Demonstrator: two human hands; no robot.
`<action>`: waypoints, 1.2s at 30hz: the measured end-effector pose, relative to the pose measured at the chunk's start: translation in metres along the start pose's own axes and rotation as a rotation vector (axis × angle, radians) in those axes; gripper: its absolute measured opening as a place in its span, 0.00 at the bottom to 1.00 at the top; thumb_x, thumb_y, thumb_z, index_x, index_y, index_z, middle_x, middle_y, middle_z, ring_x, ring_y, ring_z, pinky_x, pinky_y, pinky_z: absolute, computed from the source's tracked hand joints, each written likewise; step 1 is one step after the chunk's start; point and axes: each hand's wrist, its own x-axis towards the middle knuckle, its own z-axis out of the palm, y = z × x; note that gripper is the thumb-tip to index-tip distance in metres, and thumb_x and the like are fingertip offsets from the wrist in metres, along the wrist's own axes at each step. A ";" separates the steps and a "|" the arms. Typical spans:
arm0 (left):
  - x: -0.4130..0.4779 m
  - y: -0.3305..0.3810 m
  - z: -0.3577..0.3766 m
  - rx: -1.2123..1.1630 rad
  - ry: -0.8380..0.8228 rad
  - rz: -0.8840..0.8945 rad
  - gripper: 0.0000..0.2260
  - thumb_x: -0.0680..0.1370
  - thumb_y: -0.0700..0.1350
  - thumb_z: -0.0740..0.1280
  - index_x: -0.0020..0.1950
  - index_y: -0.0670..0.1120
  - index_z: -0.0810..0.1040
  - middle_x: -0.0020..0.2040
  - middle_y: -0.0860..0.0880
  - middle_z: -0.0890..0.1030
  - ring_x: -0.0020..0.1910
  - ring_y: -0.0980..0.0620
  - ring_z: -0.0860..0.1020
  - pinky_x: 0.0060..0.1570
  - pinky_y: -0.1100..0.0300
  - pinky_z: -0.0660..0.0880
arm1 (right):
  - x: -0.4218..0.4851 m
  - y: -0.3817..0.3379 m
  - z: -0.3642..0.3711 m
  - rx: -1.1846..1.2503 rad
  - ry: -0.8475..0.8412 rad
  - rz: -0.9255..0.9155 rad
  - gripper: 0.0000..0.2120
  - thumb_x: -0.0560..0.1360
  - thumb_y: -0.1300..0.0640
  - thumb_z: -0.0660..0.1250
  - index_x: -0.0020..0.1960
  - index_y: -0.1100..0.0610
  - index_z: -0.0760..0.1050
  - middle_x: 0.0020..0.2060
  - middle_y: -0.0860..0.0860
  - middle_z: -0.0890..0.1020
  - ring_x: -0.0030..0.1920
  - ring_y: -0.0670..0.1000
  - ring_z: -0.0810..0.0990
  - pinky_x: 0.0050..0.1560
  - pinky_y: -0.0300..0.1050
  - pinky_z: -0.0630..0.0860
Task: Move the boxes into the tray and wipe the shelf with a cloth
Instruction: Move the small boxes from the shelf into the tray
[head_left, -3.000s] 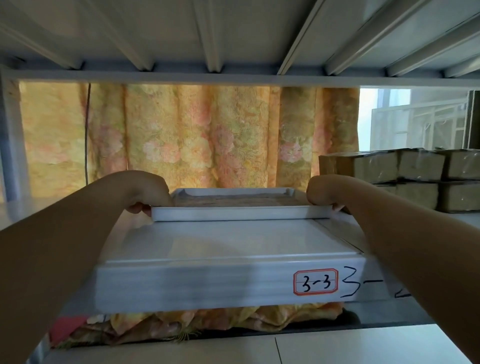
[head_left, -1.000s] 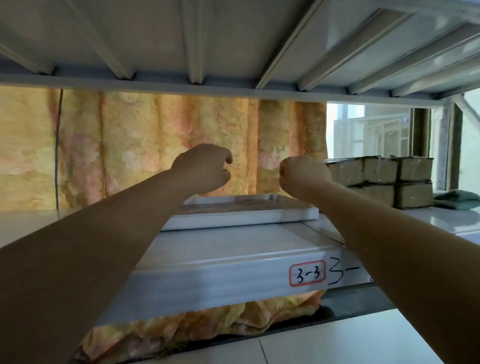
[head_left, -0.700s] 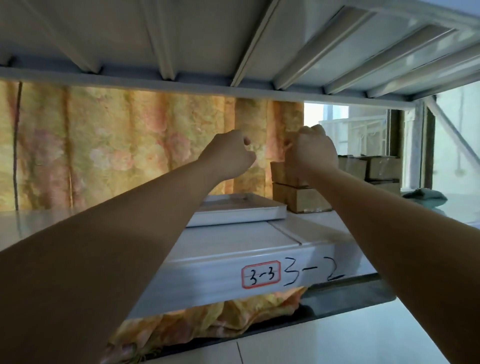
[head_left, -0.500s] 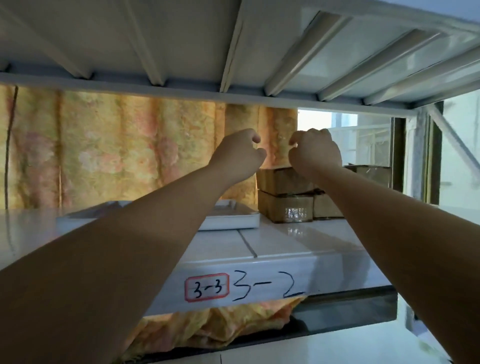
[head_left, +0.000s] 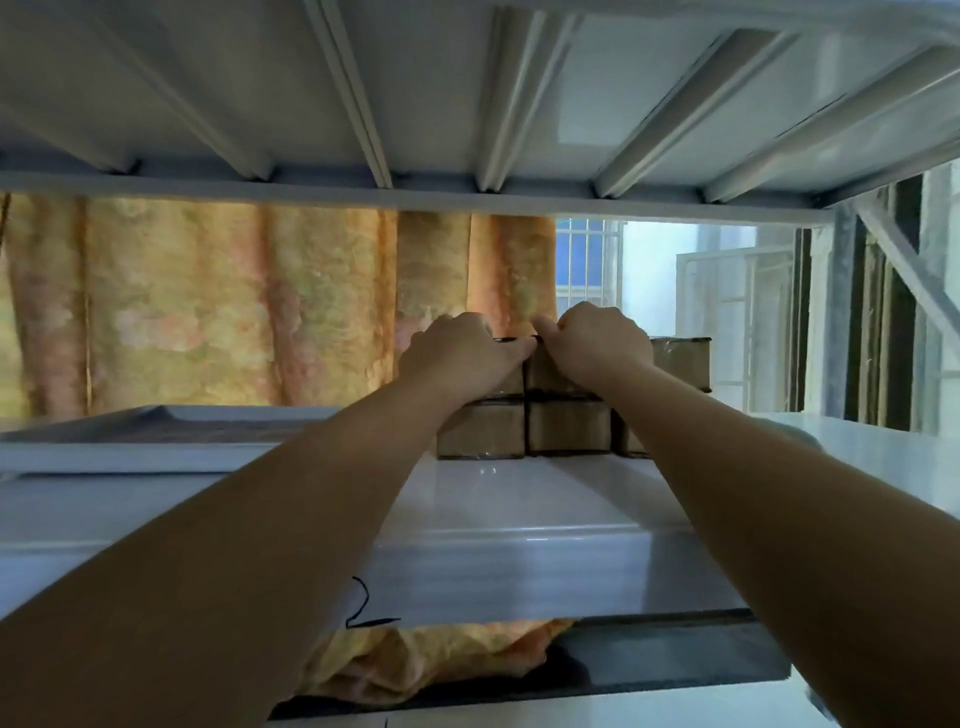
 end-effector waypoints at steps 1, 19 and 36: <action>-0.001 0.001 0.001 -0.012 0.007 -0.025 0.26 0.71 0.67 0.60 0.58 0.50 0.76 0.59 0.47 0.77 0.55 0.45 0.76 0.52 0.52 0.74 | -0.002 0.000 0.001 -0.043 0.012 -0.018 0.28 0.77 0.34 0.49 0.43 0.57 0.72 0.38 0.55 0.78 0.42 0.58 0.78 0.44 0.48 0.72; 0.000 -0.016 0.019 -0.089 0.114 -0.086 0.28 0.68 0.63 0.66 0.62 0.50 0.68 0.62 0.48 0.70 0.55 0.44 0.74 0.46 0.52 0.72 | -0.018 -0.008 0.014 -0.182 0.103 -0.088 0.32 0.71 0.29 0.51 0.53 0.55 0.75 0.49 0.54 0.81 0.52 0.60 0.79 0.55 0.53 0.68; -0.006 -0.025 0.006 -0.028 0.225 -0.056 0.24 0.70 0.57 0.66 0.66 0.56 0.72 0.66 0.50 0.68 0.62 0.43 0.66 0.42 0.54 0.65 | -0.021 -0.030 0.002 -0.126 -0.035 -0.054 0.27 0.69 0.36 0.66 0.59 0.53 0.75 0.60 0.55 0.73 0.61 0.61 0.72 0.56 0.55 0.71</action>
